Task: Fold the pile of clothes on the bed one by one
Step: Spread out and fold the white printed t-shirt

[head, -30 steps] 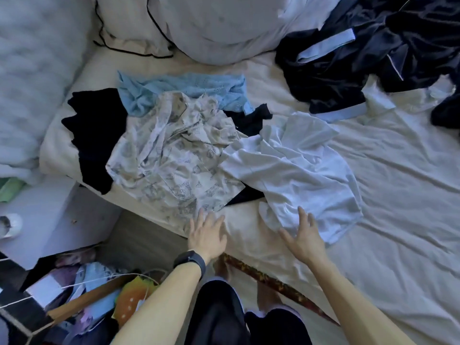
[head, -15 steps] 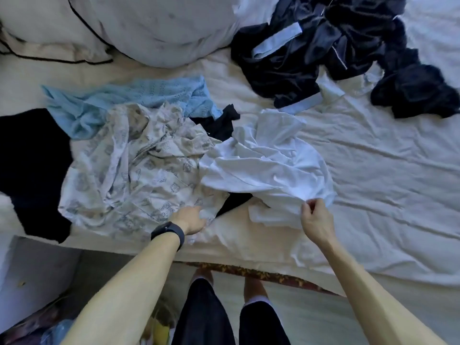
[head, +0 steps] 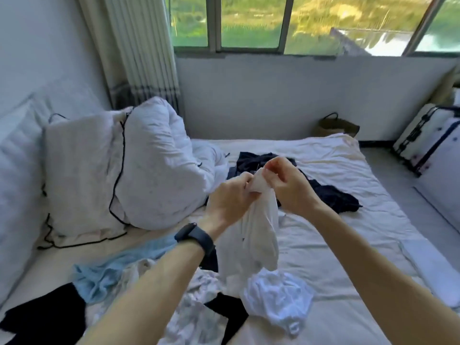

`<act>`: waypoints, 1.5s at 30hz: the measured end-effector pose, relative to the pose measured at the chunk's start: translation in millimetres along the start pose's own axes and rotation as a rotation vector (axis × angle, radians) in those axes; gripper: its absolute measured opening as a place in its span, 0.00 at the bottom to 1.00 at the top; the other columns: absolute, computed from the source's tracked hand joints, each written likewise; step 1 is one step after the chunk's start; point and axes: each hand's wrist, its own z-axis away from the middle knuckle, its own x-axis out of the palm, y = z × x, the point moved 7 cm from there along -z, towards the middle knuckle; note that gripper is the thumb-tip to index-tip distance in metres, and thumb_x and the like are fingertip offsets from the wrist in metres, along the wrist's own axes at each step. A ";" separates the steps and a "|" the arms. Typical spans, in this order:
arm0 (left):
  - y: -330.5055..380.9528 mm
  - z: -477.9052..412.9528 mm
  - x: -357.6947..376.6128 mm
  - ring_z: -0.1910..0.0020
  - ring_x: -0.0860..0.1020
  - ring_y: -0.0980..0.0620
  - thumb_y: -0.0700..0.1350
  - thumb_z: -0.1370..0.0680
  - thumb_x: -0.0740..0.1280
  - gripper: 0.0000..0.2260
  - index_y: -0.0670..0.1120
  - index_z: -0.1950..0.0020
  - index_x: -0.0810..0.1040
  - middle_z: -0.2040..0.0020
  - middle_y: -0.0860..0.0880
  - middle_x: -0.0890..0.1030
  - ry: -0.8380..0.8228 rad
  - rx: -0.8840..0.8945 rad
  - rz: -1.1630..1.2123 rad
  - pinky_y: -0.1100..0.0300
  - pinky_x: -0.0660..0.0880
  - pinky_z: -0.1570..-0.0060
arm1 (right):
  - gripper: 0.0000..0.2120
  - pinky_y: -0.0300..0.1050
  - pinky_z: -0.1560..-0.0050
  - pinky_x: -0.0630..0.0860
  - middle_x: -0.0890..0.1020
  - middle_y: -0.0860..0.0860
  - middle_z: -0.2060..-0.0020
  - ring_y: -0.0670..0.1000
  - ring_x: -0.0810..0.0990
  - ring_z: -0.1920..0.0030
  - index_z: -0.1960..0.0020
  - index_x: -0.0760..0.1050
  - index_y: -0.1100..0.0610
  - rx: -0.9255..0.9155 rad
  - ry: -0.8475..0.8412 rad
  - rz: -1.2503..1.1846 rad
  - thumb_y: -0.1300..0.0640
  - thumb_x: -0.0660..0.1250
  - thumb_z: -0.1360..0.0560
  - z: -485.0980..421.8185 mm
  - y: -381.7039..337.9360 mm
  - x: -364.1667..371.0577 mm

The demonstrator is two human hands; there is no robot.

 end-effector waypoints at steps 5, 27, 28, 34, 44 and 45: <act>38.4 -38.7 -74.4 0.53 0.81 0.47 0.59 0.22 0.67 0.13 0.53 0.45 0.81 0.53 0.52 0.85 0.192 0.037 -0.120 0.53 0.76 0.53 | 0.09 0.37 0.51 0.77 0.84 0.43 0.51 0.41 0.84 0.53 0.47 0.77 0.49 -0.065 0.089 -0.126 0.53 0.75 0.25 14.8 -13.7 -48.3; 80.8 -38.2 -114.0 0.50 0.81 0.54 0.72 0.31 0.63 0.27 0.60 0.37 0.70 0.49 0.56 0.82 0.021 -0.003 -0.037 0.51 0.79 0.48 | 0.07 0.39 0.62 0.73 0.82 0.46 0.58 0.47 0.79 0.58 0.50 0.77 0.48 -0.183 -0.050 0.235 0.55 0.61 0.20 -61.2 -135.4 -62.2; 83.2 -40.0 -116.3 0.49 0.82 0.52 0.71 0.32 0.64 0.29 0.60 0.35 0.68 0.48 0.56 0.82 0.034 0.012 -0.134 0.51 0.79 0.48 | 0.07 0.38 0.63 0.72 0.81 0.45 0.58 0.45 0.79 0.58 0.51 0.77 0.47 -0.200 -0.064 0.261 0.55 0.61 0.20 -63.7 -141.1 -66.3; 99.5 -59.2 -142.2 0.59 0.82 0.60 0.59 0.20 0.64 0.08 0.56 0.49 0.74 0.58 0.61 0.82 0.266 0.114 -0.219 0.59 0.76 0.58 | 0.05 0.37 0.64 0.71 0.81 0.45 0.58 0.46 0.79 0.58 0.56 0.79 0.47 -0.220 -0.067 0.387 0.49 0.68 0.23 -75.3 -152.0 -102.1; 128.2 -82.4 -129.6 0.49 0.80 0.60 0.62 0.27 0.72 0.22 0.55 0.38 0.73 0.45 0.59 0.81 0.149 0.167 0.043 0.54 0.78 0.45 | 0.10 0.38 0.62 0.73 0.83 0.45 0.62 0.47 0.80 0.61 0.60 0.80 0.48 -0.170 -0.036 0.234 0.45 0.72 0.23 -89.7 -134.8 -137.6; 138.3 -82.9 -117.7 0.45 0.78 0.58 0.65 0.29 0.73 0.30 0.55 0.32 0.69 0.41 0.58 0.79 0.091 0.182 0.039 0.54 0.77 0.43 | 0.10 0.37 0.62 0.73 0.83 0.45 0.62 0.46 0.80 0.61 0.60 0.80 0.48 -0.177 -0.046 0.206 0.44 0.72 0.23 -90.3 -137.4 -135.7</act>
